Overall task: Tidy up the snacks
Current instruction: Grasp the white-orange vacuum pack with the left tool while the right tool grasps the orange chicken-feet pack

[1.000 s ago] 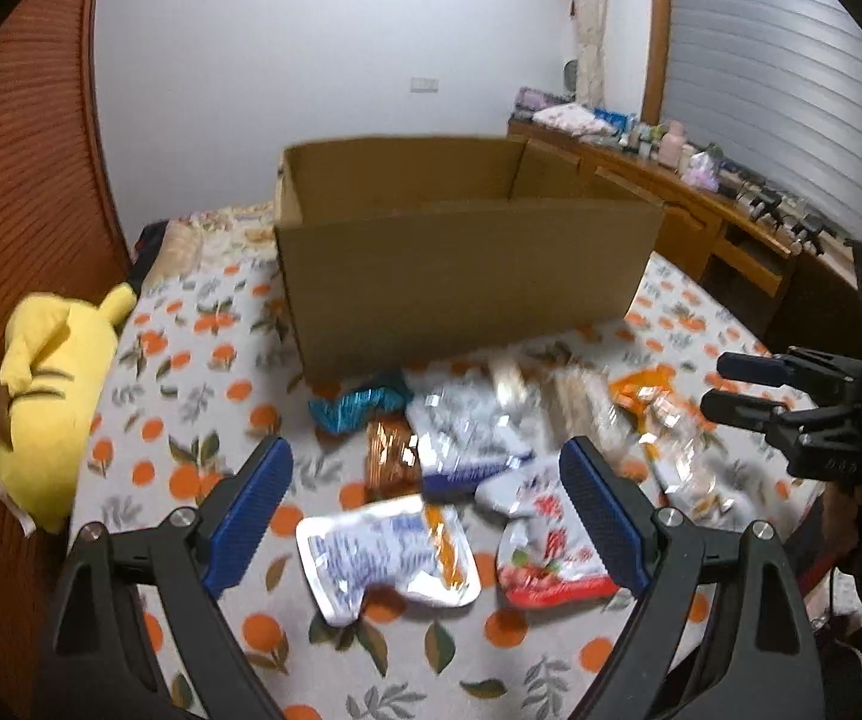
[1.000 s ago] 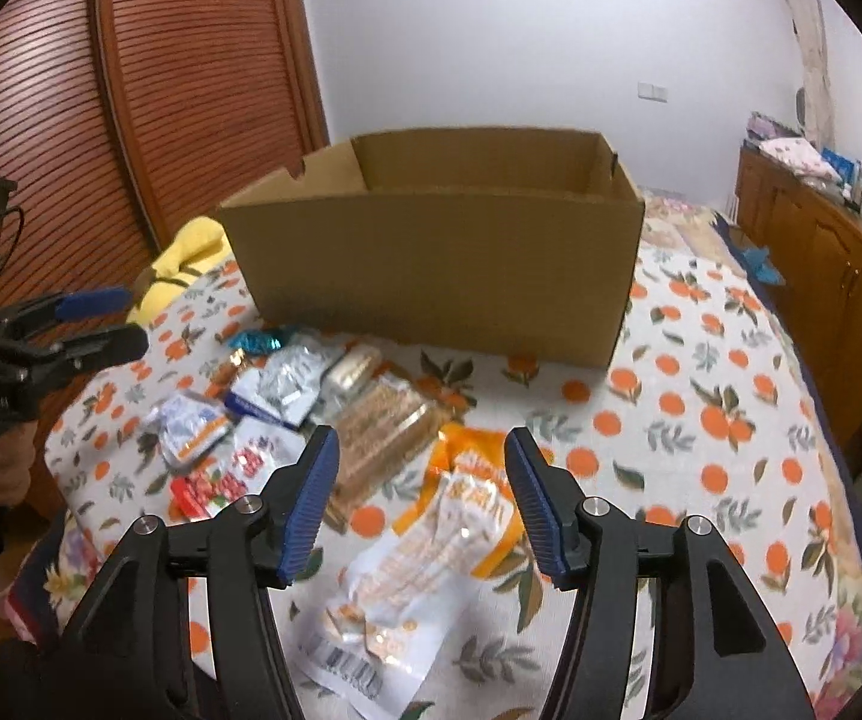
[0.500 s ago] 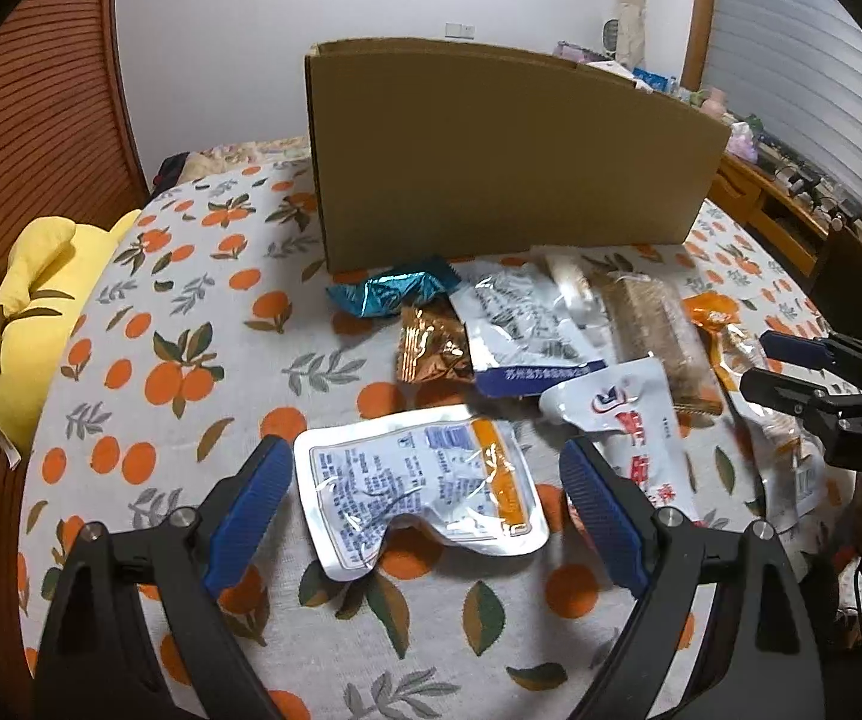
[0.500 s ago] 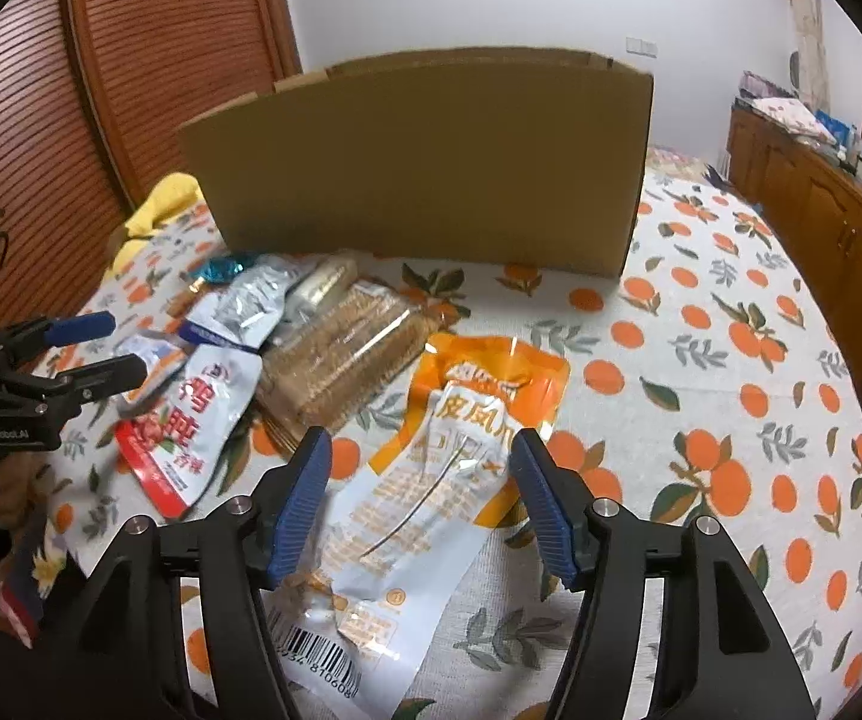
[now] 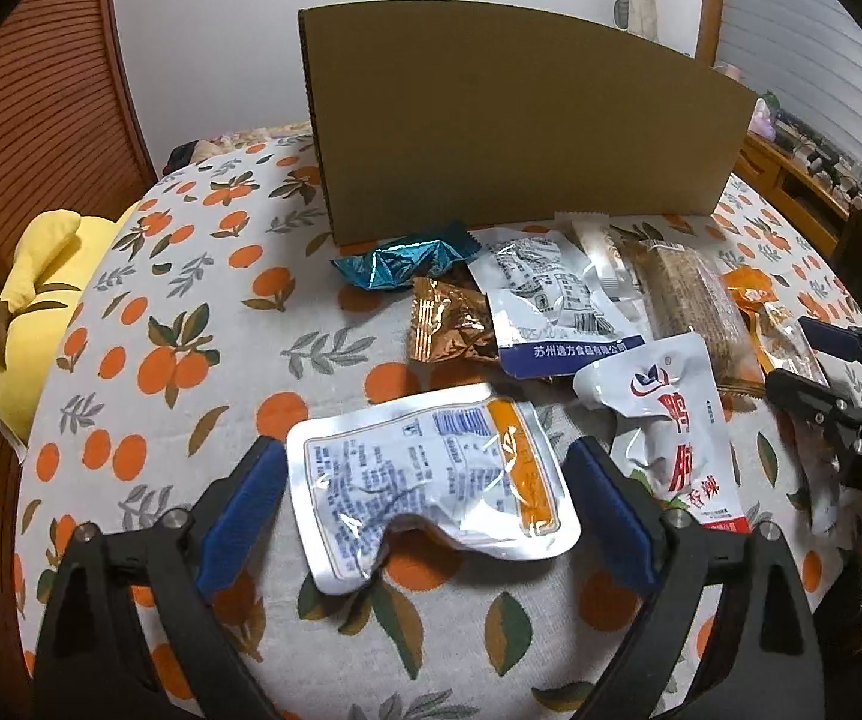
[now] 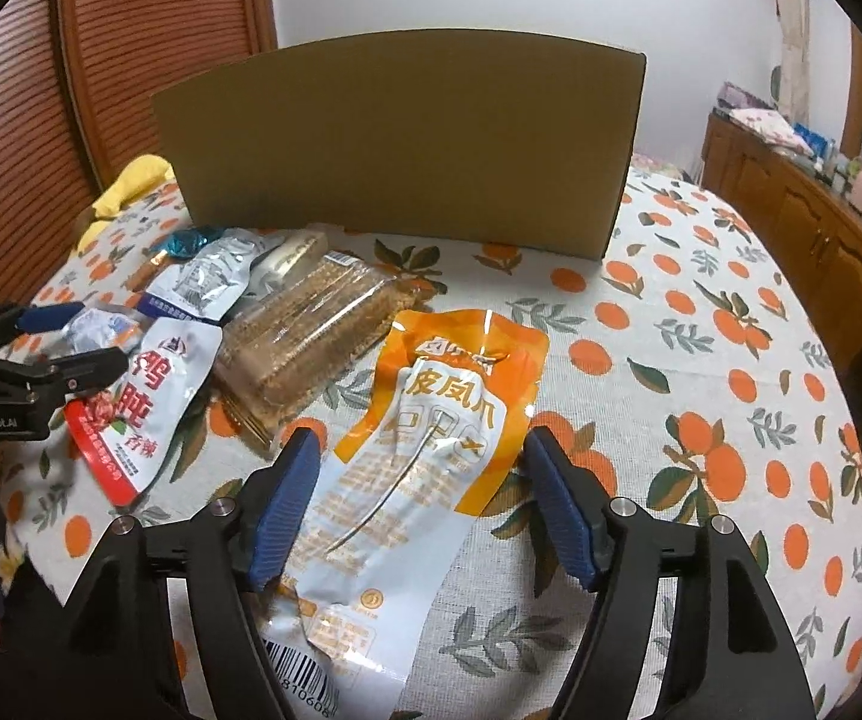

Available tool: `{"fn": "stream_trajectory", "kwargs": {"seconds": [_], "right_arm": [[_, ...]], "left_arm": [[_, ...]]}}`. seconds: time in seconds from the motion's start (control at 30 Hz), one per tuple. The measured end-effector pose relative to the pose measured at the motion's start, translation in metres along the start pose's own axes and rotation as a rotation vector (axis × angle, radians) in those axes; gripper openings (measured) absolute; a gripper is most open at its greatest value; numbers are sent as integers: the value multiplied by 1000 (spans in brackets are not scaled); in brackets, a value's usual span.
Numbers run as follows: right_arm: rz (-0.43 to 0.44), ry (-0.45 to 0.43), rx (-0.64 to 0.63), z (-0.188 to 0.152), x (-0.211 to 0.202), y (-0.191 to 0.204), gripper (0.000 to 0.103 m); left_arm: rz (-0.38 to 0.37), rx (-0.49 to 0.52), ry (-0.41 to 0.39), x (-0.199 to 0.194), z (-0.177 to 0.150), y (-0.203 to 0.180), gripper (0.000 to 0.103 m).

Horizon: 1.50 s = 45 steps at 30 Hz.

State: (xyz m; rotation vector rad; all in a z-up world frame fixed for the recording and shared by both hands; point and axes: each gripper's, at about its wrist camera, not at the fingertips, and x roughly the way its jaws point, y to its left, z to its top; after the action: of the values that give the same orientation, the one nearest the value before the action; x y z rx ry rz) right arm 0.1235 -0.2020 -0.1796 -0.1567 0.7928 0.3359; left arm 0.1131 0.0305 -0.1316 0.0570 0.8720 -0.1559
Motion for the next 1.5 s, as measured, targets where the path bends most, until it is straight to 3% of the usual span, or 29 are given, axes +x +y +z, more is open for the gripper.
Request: {"fn": "stream_trajectory", "kwargs": {"seconds": [0.27, 0.47, 0.7, 1.0, 1.23, 1.5], "right_arm": [[-10, -33, 10, -6, -3, 1, 75], [-8, -34, 10, -6, -2, 1, 75], [-9, -34, 9, -5, -3, 2, 75], [-8, -31, 10, -5, -2, 1, 75], [18, 20, -23, 1, 0, 0, 77], [31, 79, -34, 15, 10, -8, 77]], "left_arm": [[-3, -6, 2, -1, 0, 1, 94], [-6, -4, 4, -7, -5, 0, 82], [-24, -21, 7, -16, -10, 1, 82], [-35, -32, -73, -44, -2, 0, 82], [-41, -16, -122, -64, 1, -3, 82], [-52, -19, -125, -66, 1, -6, 82]]}}
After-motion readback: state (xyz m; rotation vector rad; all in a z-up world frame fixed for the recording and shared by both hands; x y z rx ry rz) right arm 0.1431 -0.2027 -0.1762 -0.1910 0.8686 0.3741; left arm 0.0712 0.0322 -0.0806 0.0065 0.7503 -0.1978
